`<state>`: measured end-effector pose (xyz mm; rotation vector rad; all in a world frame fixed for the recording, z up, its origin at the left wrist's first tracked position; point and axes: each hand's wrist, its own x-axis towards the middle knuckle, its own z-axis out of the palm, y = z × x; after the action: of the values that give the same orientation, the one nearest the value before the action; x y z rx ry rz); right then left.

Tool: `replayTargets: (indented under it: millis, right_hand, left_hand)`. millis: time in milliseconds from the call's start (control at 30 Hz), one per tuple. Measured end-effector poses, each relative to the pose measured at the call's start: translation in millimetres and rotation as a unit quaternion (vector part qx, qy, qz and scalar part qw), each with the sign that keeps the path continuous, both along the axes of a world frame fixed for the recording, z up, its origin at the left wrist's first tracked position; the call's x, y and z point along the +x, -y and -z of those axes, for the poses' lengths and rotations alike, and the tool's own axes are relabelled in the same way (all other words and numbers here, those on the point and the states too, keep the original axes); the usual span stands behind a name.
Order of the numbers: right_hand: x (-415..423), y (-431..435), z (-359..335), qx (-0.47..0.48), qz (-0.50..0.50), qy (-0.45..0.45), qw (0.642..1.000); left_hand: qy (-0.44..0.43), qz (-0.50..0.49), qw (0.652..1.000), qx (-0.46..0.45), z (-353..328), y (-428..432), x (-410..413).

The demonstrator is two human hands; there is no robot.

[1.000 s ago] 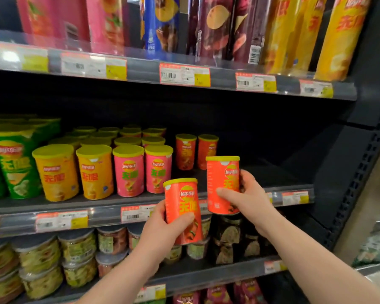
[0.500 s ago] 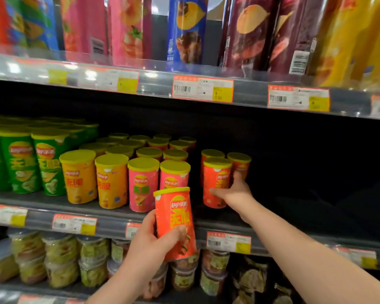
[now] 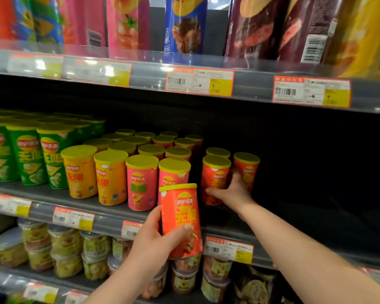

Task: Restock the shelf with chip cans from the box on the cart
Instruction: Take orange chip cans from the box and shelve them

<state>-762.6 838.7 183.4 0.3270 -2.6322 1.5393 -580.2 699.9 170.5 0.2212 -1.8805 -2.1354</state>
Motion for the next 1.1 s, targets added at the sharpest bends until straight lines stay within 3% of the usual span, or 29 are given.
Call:
replayTargets:
  millis: [167, 267, 400, 500, 567, 633, 700, 767, 800, 833, 1100]
  right_hand:
    - [20, -23, -10, -0.039, 0.006, -0.029, 0.999]
    - [46, -40, -19, -0.103, -0.128, 0.044, 0.985]
    - [74, -53, -27, -0.091, -0.251, 0.119, 0.956]
    - [75, -64, -29, -0.104, -0.226, 0.096, 0.964]
    - [69, -73, -30, -0.113, -0.189, 0.067, 0.973]
    - [61, -79, -29, -0.112, -0.134, 0.041, 0.984]
    - [53, -82, -27, -0.105, -0.079, 0.027, 0.991]
    - [46, -82, -25, -0.076, -0.038, 0.023, 0.996]
    - [42, -82, -22, -0.060, -0.022, 0.027, 0.998]
    - [39, -81, -21, -0.049, -0.011, 0.032, 0.998]
    - [29, -77, -12, 0.045, 0.008, 0.043, 0.998]
  left_hand:
    - [-0.031, 0.047, 0.998, 0.000, -5, -13, -11]
    - [-0.055, 0.069, 0.996, -0.019, -7, -22, -23]
    - [-0.087, 0.093, 0.990, -0.063, -11, -40, -40]
    - [-0.095, 0.119, 0.985, -0.080, -11, -50, -48]
    - [-0.114, 0.125, 0.975, -0.143, -9, -51, -51]
    - [-0.123, 0.085, 0.951, -0.270, -2, -47, -54]
    - [-0.100, 0.050, 0.897, -0.427, 5, -41, -56]
    - [-0.103, 0.042, 0.789, -0.605, 12, -37, -58]
    - [-0.130, 0.038, 0.737, -0.662, 18, -35, -60]
    - [-0.157, 0.028, 0.706, -0.690, 24, -34, -62]
    - [-0.205, -0.002, 0.690, -0.694, 39, -28, -66]
